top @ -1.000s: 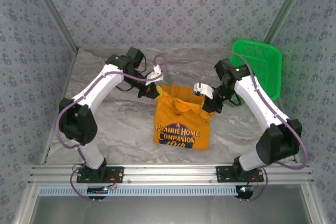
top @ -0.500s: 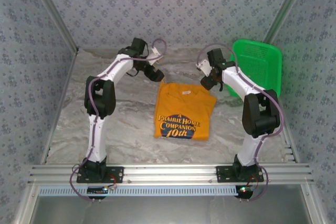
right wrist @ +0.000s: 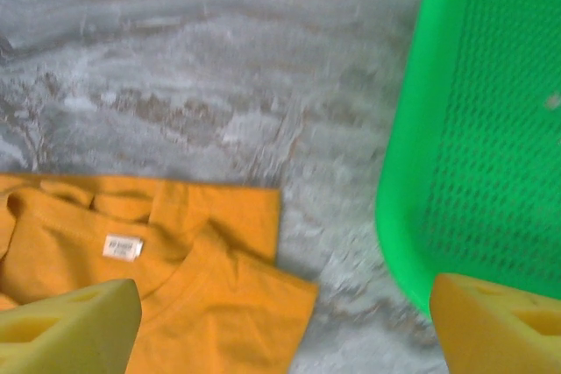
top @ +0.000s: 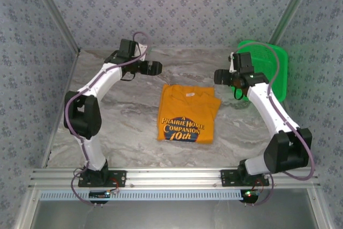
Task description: Fold the inside-out t-shirt
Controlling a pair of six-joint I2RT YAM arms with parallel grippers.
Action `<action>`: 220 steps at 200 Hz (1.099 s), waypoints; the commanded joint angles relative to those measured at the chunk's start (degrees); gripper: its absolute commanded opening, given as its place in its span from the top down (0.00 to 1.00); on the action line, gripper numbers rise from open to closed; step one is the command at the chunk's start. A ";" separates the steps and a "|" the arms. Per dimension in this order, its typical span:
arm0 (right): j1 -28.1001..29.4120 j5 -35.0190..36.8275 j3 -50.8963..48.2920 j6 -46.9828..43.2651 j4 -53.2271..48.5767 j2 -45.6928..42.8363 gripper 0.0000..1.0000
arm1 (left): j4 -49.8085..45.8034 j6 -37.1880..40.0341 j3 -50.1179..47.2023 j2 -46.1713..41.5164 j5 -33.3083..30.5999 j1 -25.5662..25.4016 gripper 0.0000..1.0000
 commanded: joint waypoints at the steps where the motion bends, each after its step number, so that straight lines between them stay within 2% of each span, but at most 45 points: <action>1: 1.01 -7.45 -5.65 3.39 -3.44 1.02 0.15 | -17.48 -5.46 11.69 7.76 1.01 1.50 0.00; 12: 0.58 -10.59 -6.90 2.98 -2.43 1.57 0.22 | -25.53 -6.05 18.37 14.44 6.19 3.04 0.00; 21: -0.03 -14.12 -7.09 2.12 -2.46 2.86 0.34 | -25.24 -10.23 19.06 17.36 8.96 3.79 0.00; 26: -0.16 -15.04 -7.02 1.99 -2.46 3.52 0.37 | -24.38 -11.51 18.48 17.89 8.97 3.62 0.01; 62: 0.81 -14.29 -5.76 0.09 -1.27 10.17 0.37 | -17.48 -7.37 13.90 16.49 6.44 -2.08 0.02; 85: 1.34 -12.01 0.48 -3.48 -3.13 16.51 0.39 | -17.46 -2.69 14.91 17.43 3.49 -4.11 0.11; 99: 1.26 -10.67 4.67 -5.78 -6.00 20.36 0.39 | -17.04 0.81 15.07 17.93 1.73 -5.08 0.11; 143: 1.69 -12.06 14.24 -14.32 -10.40 30.55 0.38 | -23.89 13.04 22.78 23.88 -6.46 -9.05 0.09; 166: 2.12 -15.34 17.49 -16.24 -13.90 34.93 0.41 | -27.95 12.79 28.06 28.39 -8.54 -9.46 0.09; 185: 2.87 -16.03 16.94 -16.79 -14.53 36.06 0.43 | -29.76 12.99 29.87 30.65 -9.41 -9.73 0.14; 194: 3.04 -16.10 16.41 -17.47 -14.37 36.47 0.47 | -29.99 13.02 30.05 31.13 -10.02 -9.96 0.18; 202: 3.10 -15.89 16.29 -17.74 -14.25 36.98 0.56 | -29.77 13.03 30.01 31.42 -9.92 -10.08 0.23; 220: 3.29 -15.45 16.97 -18.39 -14.98 37.77 0.78 | -29.60 13.34 30.27 31.59 -9.49 -10.47 0.42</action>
